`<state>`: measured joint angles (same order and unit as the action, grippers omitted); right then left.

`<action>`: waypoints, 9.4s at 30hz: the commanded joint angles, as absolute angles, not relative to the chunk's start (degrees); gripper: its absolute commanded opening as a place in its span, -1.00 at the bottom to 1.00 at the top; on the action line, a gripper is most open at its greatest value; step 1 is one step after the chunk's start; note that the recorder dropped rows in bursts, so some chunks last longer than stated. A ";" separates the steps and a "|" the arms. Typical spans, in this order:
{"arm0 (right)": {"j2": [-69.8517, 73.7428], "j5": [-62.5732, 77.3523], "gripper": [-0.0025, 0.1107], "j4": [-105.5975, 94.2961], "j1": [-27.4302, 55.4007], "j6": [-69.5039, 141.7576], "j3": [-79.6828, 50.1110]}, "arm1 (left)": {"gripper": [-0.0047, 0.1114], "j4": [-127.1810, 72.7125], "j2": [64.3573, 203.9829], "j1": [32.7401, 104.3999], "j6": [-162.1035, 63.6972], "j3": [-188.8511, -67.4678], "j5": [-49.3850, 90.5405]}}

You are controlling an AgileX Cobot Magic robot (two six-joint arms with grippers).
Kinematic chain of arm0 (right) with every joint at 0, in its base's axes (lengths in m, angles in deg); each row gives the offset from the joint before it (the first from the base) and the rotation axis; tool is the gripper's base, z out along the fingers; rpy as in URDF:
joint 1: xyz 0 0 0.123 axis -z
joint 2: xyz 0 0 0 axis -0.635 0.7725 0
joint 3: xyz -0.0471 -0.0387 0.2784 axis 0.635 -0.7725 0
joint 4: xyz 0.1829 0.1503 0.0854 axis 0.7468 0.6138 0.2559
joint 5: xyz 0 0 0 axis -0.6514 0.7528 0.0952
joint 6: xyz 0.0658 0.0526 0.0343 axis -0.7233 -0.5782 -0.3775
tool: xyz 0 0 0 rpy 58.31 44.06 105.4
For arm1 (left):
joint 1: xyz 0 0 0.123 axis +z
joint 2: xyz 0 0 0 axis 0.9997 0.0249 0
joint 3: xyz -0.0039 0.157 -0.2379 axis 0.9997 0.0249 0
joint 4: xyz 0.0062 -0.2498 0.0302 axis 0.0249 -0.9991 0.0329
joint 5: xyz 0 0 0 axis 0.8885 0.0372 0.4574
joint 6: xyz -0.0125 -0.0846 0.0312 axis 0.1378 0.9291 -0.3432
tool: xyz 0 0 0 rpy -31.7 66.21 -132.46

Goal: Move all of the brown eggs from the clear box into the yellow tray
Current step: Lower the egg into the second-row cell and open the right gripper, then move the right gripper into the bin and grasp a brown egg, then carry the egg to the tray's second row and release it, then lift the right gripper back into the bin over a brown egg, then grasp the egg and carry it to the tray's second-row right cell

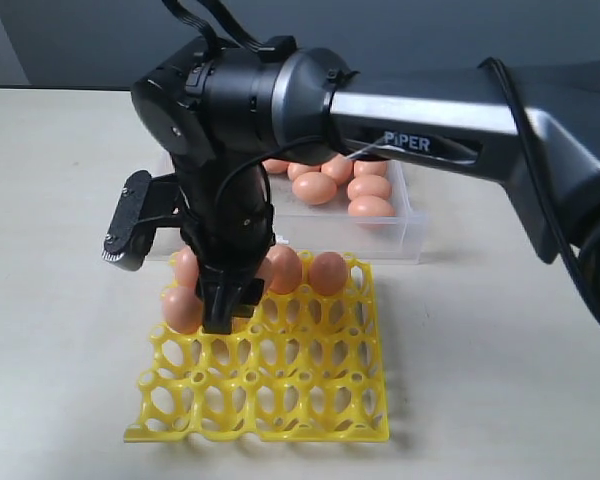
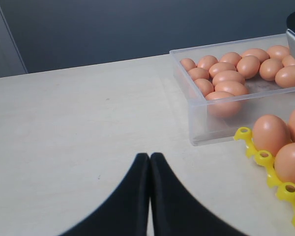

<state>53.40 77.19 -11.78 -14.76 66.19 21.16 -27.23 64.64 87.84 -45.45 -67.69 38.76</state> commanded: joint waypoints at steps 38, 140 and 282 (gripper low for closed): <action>61.47 62.67 0.06 3.08 10.30 45.69 34.38 | -0.91 -27.23 64.36 88.08 -45.42 -67.47 38.16; 29.72 -26.04 -0.21 26.71 -21.21 28.81 -47.47 | -0.91 -27.23 64.36 88.08 -45.42 -67.47 38.16; 50.55 6.18 -0.96 6.88 2.87 31.79 11.66 | -0.91 -27.23 64.36 88.08 -45.42 -67.47 38.27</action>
